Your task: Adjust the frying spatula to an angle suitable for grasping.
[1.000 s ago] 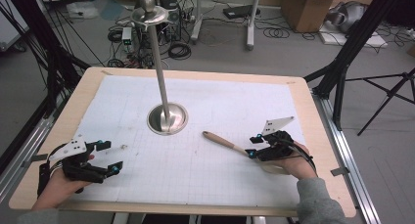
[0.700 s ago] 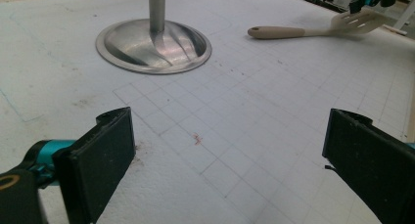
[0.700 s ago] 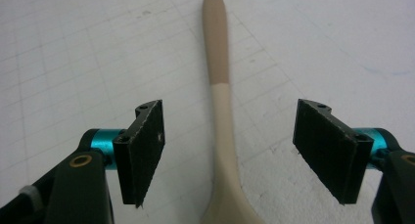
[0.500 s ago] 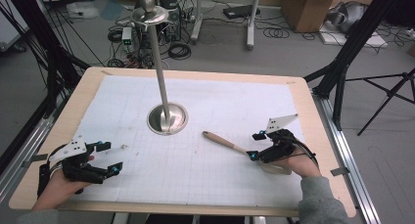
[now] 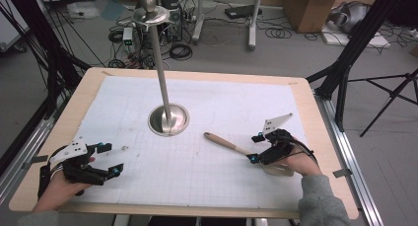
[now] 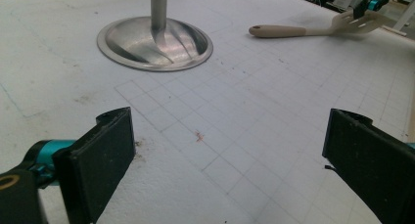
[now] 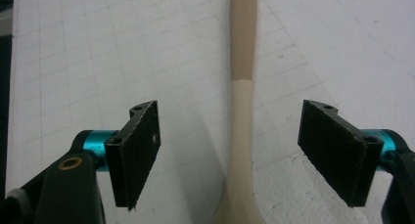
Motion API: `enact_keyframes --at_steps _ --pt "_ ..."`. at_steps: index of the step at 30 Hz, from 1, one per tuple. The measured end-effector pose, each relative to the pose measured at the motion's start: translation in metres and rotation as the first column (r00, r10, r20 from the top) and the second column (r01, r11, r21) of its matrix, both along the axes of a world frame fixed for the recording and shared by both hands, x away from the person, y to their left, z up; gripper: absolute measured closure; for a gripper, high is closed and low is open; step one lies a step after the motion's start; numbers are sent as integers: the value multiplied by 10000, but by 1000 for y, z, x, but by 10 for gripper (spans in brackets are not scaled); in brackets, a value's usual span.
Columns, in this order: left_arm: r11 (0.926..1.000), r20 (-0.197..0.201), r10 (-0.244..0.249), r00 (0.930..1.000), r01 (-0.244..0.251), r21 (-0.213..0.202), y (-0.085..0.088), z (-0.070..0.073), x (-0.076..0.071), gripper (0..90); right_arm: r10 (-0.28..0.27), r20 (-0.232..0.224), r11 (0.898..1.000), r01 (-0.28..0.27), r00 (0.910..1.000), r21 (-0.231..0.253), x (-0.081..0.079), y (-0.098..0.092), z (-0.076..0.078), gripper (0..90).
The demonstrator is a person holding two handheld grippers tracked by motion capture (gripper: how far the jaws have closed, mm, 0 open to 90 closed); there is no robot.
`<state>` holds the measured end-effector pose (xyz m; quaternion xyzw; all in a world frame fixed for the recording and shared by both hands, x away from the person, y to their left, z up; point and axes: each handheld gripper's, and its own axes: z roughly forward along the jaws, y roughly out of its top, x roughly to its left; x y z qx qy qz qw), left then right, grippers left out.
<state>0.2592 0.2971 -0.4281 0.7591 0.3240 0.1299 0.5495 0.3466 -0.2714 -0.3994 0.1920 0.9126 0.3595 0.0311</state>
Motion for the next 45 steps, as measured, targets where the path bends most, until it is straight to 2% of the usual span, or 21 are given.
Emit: enact_keyframes --at_steps 11,17,22,34,40,45 --pt "10000 -40 -14 10000 14 46 0 -1 0 59 198 -106 9987 -203 9997 -470 3 2 -5 225" --pt "10000 -51 -8 10000 9 61 0 -2 0 59 640 -205 9959 -651 9977 -629 5 6 -10 226" --pt "10000 -82 36 10000 -36 58 1 -2 -1 59 545 -251 9955 -562 9982 -769 9 4 -13 236" --pt "9999 -119 88 9999 -87 85 3 -3 -3 59 799 -710 9897 -876 9943 -1132 12 4 -20 385" --pt "9999 -151 109 9998 -107 112 4 -4 -3 59 603 -817 9873 -715 9948 -1420 13 4 -22 443" --pt "9999 -140 115 9998 -114 114 4 -4 -3 59 761 -745 9824 -875 9943 -1651 13 6 -24 488"
